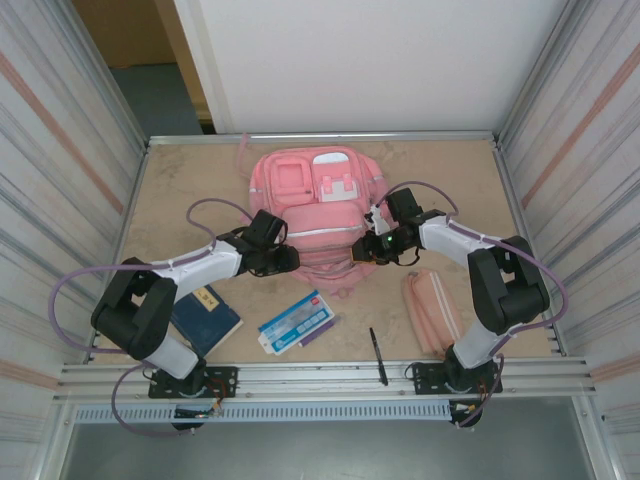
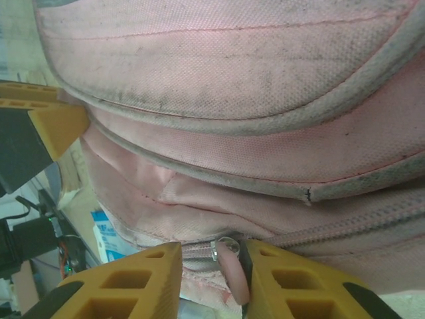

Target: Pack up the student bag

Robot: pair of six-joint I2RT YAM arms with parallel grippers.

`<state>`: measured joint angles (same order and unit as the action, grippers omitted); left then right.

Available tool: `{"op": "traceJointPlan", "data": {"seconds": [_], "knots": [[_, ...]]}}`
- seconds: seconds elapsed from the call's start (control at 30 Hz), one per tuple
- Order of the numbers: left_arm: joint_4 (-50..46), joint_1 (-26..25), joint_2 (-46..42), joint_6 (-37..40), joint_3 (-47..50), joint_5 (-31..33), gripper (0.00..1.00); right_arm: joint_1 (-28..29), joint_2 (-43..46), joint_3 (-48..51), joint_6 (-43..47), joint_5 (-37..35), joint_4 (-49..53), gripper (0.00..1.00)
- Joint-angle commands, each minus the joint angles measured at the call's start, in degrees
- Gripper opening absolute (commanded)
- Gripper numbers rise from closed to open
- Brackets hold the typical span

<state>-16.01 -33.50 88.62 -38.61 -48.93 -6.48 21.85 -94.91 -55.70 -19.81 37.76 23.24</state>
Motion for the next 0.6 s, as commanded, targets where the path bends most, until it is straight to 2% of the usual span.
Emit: {"op": "traceJointPlan", "data": {"seconds": [0.0,0.17,0.27,0.57], "knots": [[0.62,-0.51,0.06,0.07,-1.69,0.42,0.43,0.92,-1.22,-1.65,2.02,-1.13,3.06,0.22],[-0.03,-0.52,-0.29,0.94,-1.71,0.80,0.45,1.57,0.45,-1.04,3.28,-1.54,3.30,0.06],[-1.17,-0.49,-0.35,1.43,-2.16,1.35,0.47,2.52,1.40,-0.72,3.53,-1.53,2.77,0.00],[-2.04,-0.47,0.68,3.09,-3.81,3.20,0.60,6.27,5.49,-1.30,6.31,-2.53,4.05,0.00]]}}
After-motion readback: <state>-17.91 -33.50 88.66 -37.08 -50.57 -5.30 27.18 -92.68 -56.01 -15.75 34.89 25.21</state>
